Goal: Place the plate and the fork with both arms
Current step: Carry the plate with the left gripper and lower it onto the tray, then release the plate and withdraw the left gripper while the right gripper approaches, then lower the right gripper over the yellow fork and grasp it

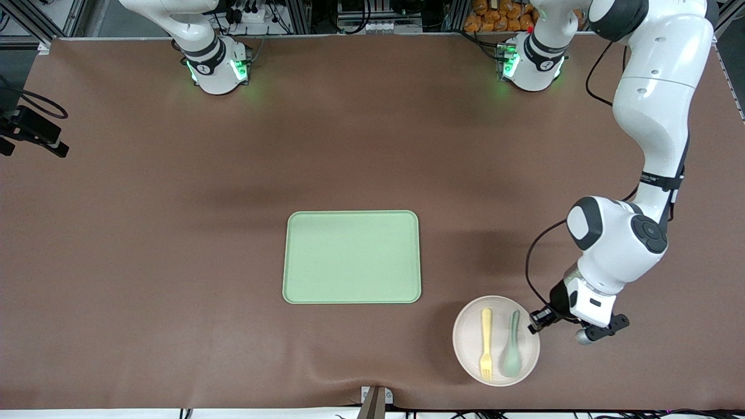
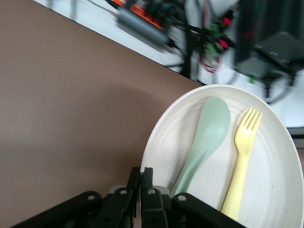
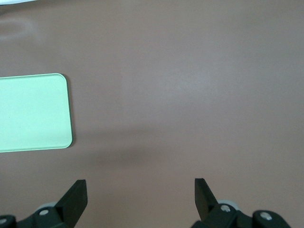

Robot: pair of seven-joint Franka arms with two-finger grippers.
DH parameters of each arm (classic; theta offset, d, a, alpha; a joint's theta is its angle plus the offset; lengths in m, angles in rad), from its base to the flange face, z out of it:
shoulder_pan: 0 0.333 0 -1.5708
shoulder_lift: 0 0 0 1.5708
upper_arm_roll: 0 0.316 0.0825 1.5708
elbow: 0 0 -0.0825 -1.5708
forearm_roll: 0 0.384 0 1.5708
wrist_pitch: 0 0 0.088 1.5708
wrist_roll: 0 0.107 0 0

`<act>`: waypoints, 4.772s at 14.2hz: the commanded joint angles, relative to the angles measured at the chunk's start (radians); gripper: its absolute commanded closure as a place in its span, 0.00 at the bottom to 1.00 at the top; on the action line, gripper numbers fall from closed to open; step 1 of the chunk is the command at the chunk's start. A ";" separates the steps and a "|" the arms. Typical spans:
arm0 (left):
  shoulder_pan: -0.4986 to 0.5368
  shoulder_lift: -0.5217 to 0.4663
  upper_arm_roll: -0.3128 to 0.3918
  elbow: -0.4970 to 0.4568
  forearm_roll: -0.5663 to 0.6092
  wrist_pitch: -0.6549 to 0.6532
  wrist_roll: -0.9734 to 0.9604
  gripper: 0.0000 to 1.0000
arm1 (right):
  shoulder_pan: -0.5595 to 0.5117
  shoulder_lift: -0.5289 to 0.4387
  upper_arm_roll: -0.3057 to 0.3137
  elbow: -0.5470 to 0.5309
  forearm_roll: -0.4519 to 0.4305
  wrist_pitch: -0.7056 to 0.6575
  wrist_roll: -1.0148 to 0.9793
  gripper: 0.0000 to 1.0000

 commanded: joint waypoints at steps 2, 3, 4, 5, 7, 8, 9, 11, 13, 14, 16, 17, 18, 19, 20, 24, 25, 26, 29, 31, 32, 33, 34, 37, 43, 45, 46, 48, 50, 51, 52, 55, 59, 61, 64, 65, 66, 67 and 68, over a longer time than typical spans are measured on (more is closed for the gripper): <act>-0.089 -0.040 -0.032 -0.036 -0.008 -0.006 -0.124 1.00 | -0.022 -0.003 0.011 0.000 0.012 -0.004 -0.004 0.00; -0.131 -0.040 -0.024 -0.036 -0.008 -0.006 -0.148 1.00 | -0.022 -0.003 0.011 0.000 0.012 -0.004 -0.005 0.00; -0.171 -0.038 -0.019 -0.036 -0.008 -0.008 -0.174 1.00 | -0.024 -0.003 0.011 0.000 0.012 -0.005 -0.005 0.00; -0.209 -0.032 -0.018 -0.036 -0.008 -0.008 -0.202 1.00 | -0.024 -0.002 0.011 0.000 0.012 -0.005 -0.004 0.00; -0.293 -0.028 0.013 -0.033 0.002 -0.006 -0.266 1.00 | -0.024 -0.002 0.009 -0.001 0.012 -0.005 -0.004 0.00; -0.351 -0.023 0.051 -0.033 0.006 -0.006 -0.303 1.00 | -0.025 -0.002 0.009 -0.001 0.012 -0.005 -0.004 0.00; -0.413 -0.017 0.104 -0.034 0.008 -0.005 -0.335 1.00 | -0.025 -0.002 0.009 -0.001 0.012 -0.005 -0.004 0.00; -0.528 -0.006 0.210 -0.042 0.023 -0.003 -0.392 1.00 | -0.025 -0.002 0.009 -0.001 0.012 -0.005 -0.004 0.00; -0.599 0.002 0.266 -0.055 0.026 0.002 -0.423 1.00 | -0.024 0.006 0.009 -0.001 0.012 -0.005 -0.004 0.00; -0.617 0.003 0.280 -0.059 0.029 0.003 -0.430 1.00 | -0.024 0.006 0.009 -0.001 0.012 -0.005 -0.004 0.00; -0.639 0.020 0.284 -0.059 0.037 0.014 -0.443 1.00 | -0.022 0.008 0.009 -0.001 0.013 -0.007 -0.004 0.00; -0.642 0.032 0.284 -0.059 0.049 0.023 -0.453 1.00 | -0.019 0.008 0.009 -0.001 0.013 -0.013 -0.004 0.00; -0.653 0.038 0.284 -0.059 0.064 0.026 -0.467 1.00 | -0.019 0.009 0.009 -0.001 0.013 -0.016 -0.004 0.00; -0.659 0.043 0.284 -0.059 0.086 0.026 -0.487 1.00 | -0.018 0.009 0.009 -0.003 0.013 -0.016 -0.004 0.00; -0.660 0.045 0.284 -0.059 0.107 0.026 -0.515 1.00 | -0.018 0.020 0.009 -0.003 0.013 -0.021 -0.004 0.00; -0.662 0.057 0.283 -0.065 0.155 0.026 -0.561 1.00 | 0.005 0.044 0.012 -0.003 0.013 -0.033 -0.005 0.00; -0.662 0.058 0.281 -0.065 0.157 0.026 -0.566 1.00 | 0.014 0.044 0.012 0.000 0.013 -0.033 -0.004 0.00; -0.663 0.058 0.281 -0.066 0.157 0.026 -0.566 1.00 | 0.018 0.052 0.012 0.002 0.013 -0.027 -0.005 0.00; -0.679 0.058 0.281 -0.072 0.157 0.026 -0.584 1.00 | 0.045 0.112 0.012 0.005 0.015 -0.021 -0.008 0.00; -0.686 0.060 0.281 -0.076 0.157 0.026 -0.590 1.00 | 0.053 0.141 0.014 0.006 0.019 -0.018 -0.007 0.00; -0.689 0.060 0.281 -0.076 0.157 0.026 -0.595 1.00 | 0.053 0.146 0.014 0.006 0.024 -0.011 -0.008 0.00; -0.689 0.058 0.280 -0.076 0.151 0.025 -0.617 0.73 | 0.053 0.152 0.014 0.006 0.026 -0.010 -0.008 0.00; -0.689 0.057 0.280 -0.076 0.154 0.026 -0.656 0.01 | 0.051 0.167 0.014 0.006 0.026 -0.010 -0.008 0.00; -0.696 0.038 0.283 -0.077 0.158 0.014 -0.670 0.00 | 0.053 0.187 0.014 0.008 0.022 0.004 -0.010 0.00; -0.544 -0.136 0.284 -0.065 0.189 -0.216 -0.529 0.00 | 0.090 0.230 0.048 0.038 0.022 0.044 0.060 0.00; -0.486 -0.205 0.283 -0.065 0.189 -0.332 -0.454 0.00 | 0.114 0.250 0.048 0.038 0.024 0.079 0.148 0.00; -0.457 -0.237 0.283 -0.065 0.189 -0.386 -0.419 0.00 | 0.137 0.264 0.048 0.038 0.022 0.103 0.203 0.00; -0.395 -0.314 0.283 -0.065 0.189 -0.495 -0.359 0.00 | 0.172 0.294 0.049 0.038 0.024 0.162 0.286 0.00; -0.328 -0.388 0.280 -0.068 0.187 -0.590 -0.270 0.00 | 0.201 0.331 0.054 0.038 0.042 0.220 0.337 0.00; -0.305 -0.425 0.280 -0.068 0.184 -0.639 -0.230 0.00 | 0.209 0.349 0.055 0.040 0.050 0.234 0.387 0.00; -0.270 -0.463 0.277 -0.068 0.177 -0.693 -0.186 0.00 | 0.229 0.371 0.057 0.048 0.050 0.267 0.444 0.00; -0.208 -0.560 0.272 -0.072 0.143 -0.837 -0.046 0.00 | 0.272 0.437 0.055 0.057 0.049 0.372 0.553 0.00; -0.199 -0.656 0.275 -0.085 0.108 -0.975 0.065 0.00 | 0.307 0.518 0.055 0.109 0.049 0.404 0.634 0.00; -0.192 -0.701 0.275 -0.117 0.097 -1.009 0.121 0.00 | 0.335 0.549 0.055 0.123 0.047 0.438 0.642 0.00; -0.192 -0.793 0.304 -0.183 0.094 -1.050 0.273 0.00 | 0.382 0.598 0.054 0.126 0.038 0.496 0.722 0.00; -0.192 -0.799 0.309 -0.178 0.080 -1.092 0.322 0.00 | 0.386 0.612 0.052 0.133 0.038 0.504 0.723 0.00; -0.192 -0.805 0.316 -0.174 0.077 -1.110 0.361 0.00 | 0.386 0.624 0.054 0.135 0.039 0.506 0.723 0.00; -0.194 -0.813 0.326 -0.169 0.075 -1.120 0.393 0.00 | 0.390 0.642 0.054 0.141 0.039 0.512 0.725 0.00; -0.192 -0.816 0.326 -0.168 0.075 -1.139 0.419 0.00 | 0.407 0.661 0.054 0.144 0.038 0.528 0.727 0.01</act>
